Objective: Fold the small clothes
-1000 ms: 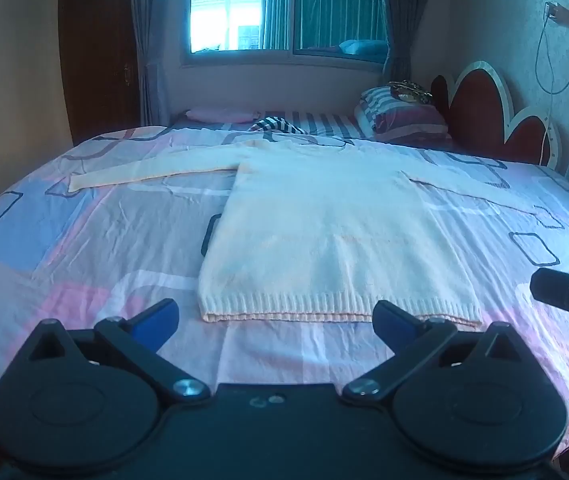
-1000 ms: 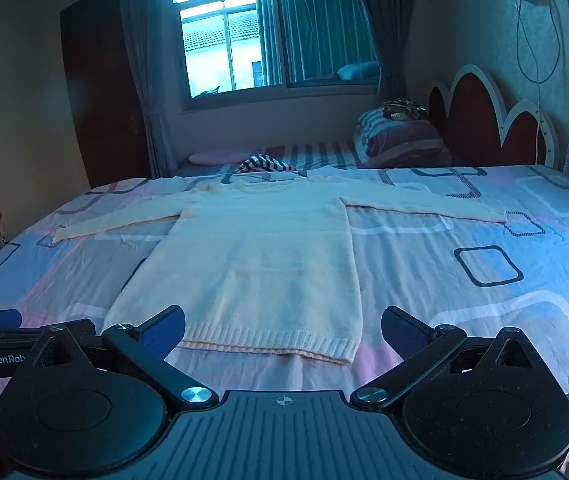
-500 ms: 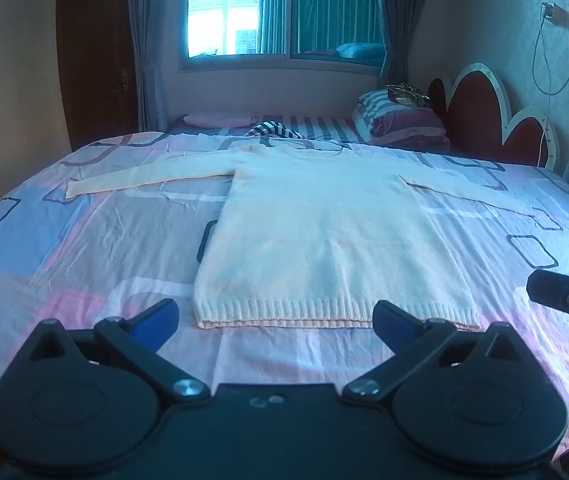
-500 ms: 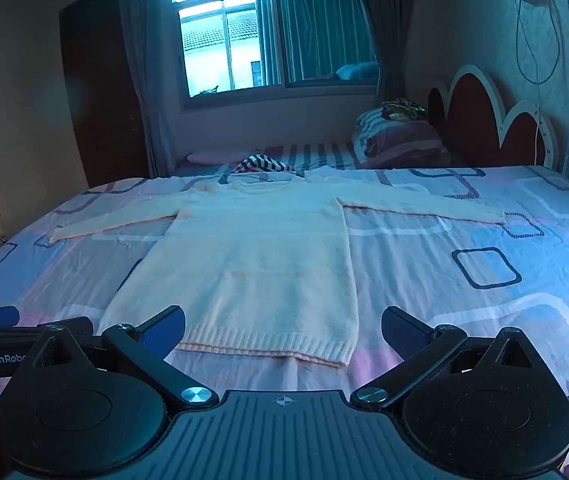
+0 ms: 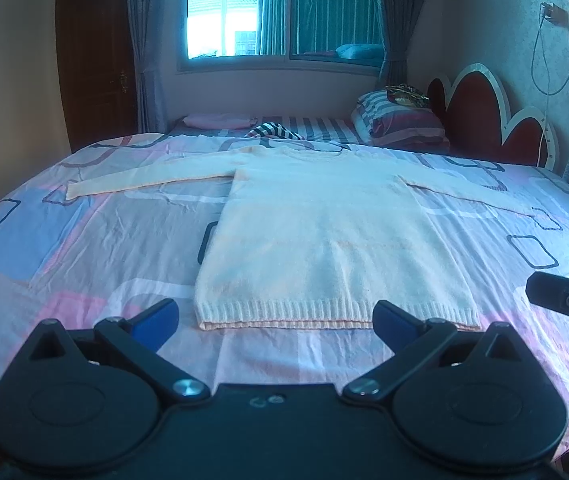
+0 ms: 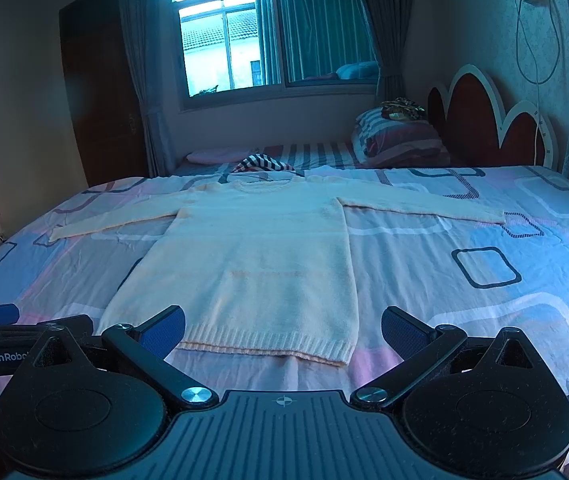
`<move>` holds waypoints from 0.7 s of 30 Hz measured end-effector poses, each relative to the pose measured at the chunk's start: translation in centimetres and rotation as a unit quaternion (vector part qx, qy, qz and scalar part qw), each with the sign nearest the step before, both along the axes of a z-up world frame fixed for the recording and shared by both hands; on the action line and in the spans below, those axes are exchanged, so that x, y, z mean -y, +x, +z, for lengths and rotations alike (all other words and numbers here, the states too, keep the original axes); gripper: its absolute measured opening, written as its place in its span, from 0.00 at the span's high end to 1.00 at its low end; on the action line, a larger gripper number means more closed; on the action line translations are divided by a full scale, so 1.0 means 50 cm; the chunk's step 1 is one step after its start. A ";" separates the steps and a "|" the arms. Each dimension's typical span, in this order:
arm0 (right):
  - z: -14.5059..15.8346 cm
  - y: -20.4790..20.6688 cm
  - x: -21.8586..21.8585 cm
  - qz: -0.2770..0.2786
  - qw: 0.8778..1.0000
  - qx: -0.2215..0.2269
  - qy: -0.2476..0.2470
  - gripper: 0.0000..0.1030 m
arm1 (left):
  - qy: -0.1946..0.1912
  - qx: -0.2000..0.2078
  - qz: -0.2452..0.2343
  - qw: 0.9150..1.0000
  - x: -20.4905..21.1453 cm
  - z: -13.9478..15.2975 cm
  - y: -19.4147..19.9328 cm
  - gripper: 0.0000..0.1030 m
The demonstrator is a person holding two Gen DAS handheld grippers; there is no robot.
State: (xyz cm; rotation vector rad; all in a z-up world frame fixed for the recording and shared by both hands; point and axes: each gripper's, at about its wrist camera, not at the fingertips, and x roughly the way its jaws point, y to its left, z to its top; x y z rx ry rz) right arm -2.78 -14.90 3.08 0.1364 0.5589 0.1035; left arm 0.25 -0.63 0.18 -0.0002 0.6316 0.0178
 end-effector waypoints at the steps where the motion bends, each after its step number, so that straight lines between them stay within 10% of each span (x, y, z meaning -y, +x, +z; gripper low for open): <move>1: -0.001 0.001 0.000 0.000 1.000 -0.001 0.001 0.00 | 0.000 0.000 0.000 1.000 0.000 0.000 0.000 0.00; 21: -0.006 0.003 -0.001 0.001 1.000 0.000 0.002 0.00 | 0.003 -0.003 0.002 1.000 0.002 -0.002 -0.005 0.00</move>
